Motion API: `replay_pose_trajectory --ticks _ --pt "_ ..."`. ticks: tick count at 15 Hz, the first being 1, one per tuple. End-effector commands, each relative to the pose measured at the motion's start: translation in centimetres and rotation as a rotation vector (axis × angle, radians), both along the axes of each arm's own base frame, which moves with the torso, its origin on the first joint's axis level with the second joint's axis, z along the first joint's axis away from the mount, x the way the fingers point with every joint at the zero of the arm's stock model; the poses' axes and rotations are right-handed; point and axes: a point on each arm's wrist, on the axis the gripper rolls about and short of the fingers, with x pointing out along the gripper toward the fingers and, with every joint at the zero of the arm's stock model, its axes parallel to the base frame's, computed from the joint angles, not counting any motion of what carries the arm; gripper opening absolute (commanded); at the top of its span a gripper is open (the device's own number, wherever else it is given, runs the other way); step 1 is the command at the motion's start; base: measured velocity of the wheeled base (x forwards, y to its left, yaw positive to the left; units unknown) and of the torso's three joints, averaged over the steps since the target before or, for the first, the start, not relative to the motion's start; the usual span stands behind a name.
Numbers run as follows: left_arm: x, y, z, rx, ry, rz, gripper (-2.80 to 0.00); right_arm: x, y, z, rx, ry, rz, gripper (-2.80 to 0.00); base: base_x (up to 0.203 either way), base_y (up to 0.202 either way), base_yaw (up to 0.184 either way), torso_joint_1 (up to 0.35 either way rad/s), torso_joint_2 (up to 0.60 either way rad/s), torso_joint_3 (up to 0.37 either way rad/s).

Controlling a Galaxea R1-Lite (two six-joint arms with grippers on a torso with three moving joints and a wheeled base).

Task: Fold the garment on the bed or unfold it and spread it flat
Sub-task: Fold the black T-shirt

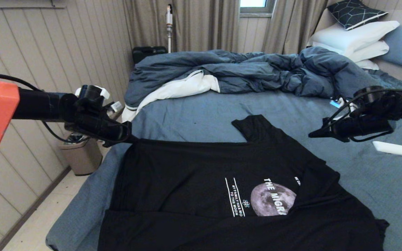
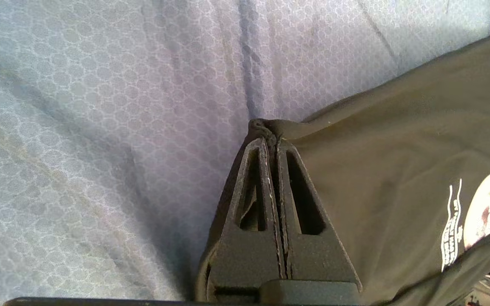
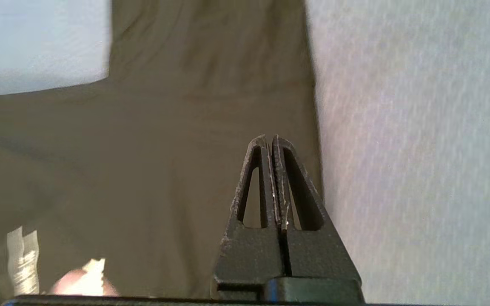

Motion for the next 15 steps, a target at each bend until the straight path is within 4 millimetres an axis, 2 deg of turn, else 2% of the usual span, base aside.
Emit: replay_pose_trajectory --ticks 1,2,4,8,15 --pt "-0.1 0.0 0.2 -0.003 -0.004 -0.001 -2.80 0.9 0.7 -1.1 -0.030 0.004 -0.003 -1.58 0.000 0.000 0.000 0.000 0.00 0.000" --pt "-0.1 0.0 0.2 -0.003 -0.004 -0.001 -2.80 1.6 1.1 -1.4 -0.073 -0.016 -0.023 0.00 0.000 0.000 0.000 0.000 0.00 0.000" --pt "-0.1 0.0 0.3 -0.003 -0.005 -0.001 -2.80 2.9 2.4 -2.5 -0.118 -0.031 -0.031 0.00 0.000 0.000 0.000 0.000 0.00 0.000" --pt "-0.1 0.0 0.3 -0.003 -0.006 -0.001 -2.80 3.6 3.6 -3.2 -0.117 -0.037 -0.011 0.00 0.000 0.000 0.000 0.000 0.00 0.000" --pt "-0.1 -0.1 0.2 -0.006 -0.007 -0.003 -2.80 5.1 3.5 -4.4 -0.110 -0.099 -0.083 0.00 0.000 0.000 0.000 0.000 0.00 0.000"
